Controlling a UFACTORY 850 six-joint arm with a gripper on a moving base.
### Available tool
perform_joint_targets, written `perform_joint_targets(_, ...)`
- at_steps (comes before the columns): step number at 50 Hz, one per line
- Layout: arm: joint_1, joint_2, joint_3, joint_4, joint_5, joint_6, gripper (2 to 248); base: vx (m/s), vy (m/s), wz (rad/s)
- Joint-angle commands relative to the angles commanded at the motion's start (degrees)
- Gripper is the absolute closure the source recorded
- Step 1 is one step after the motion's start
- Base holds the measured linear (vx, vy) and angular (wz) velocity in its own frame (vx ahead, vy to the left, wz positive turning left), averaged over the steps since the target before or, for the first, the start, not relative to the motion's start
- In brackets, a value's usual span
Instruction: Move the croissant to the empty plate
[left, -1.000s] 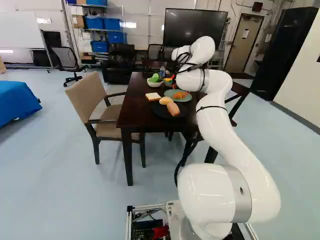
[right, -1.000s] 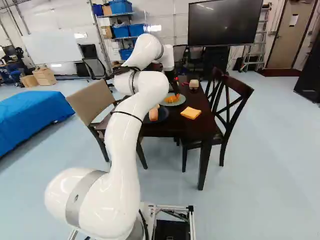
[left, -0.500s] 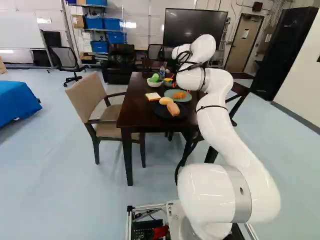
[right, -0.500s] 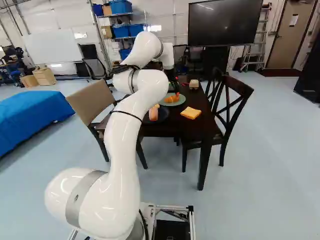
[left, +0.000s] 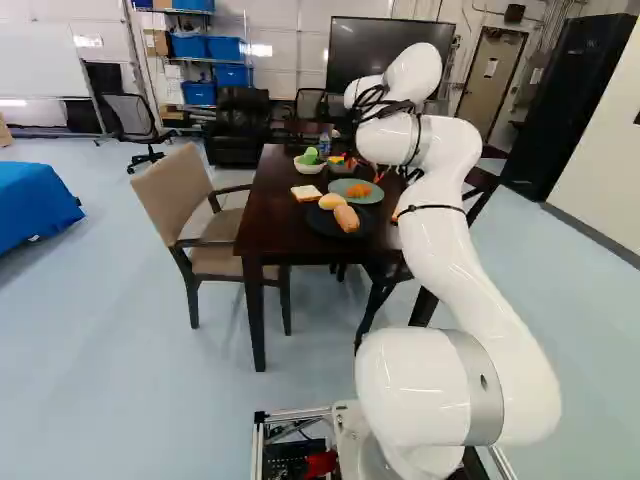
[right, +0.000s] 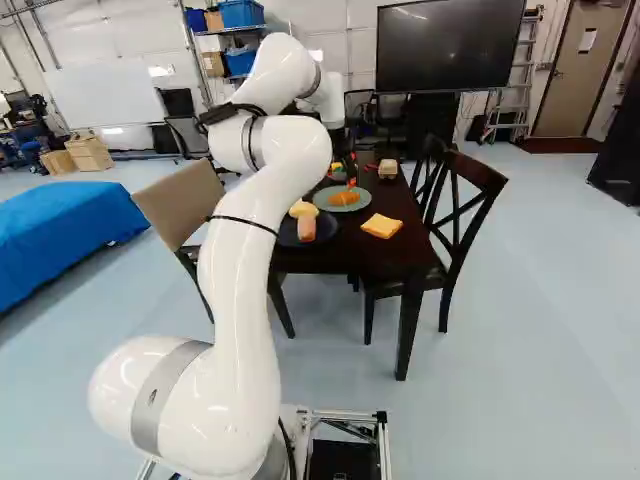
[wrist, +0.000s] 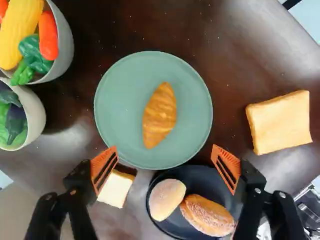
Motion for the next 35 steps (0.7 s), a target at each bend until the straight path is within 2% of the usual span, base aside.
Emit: perform_joint_targets(35,-0.3,13.6,15.2,0.0,0.0,0.0,3,0.000,0.000,0.000)
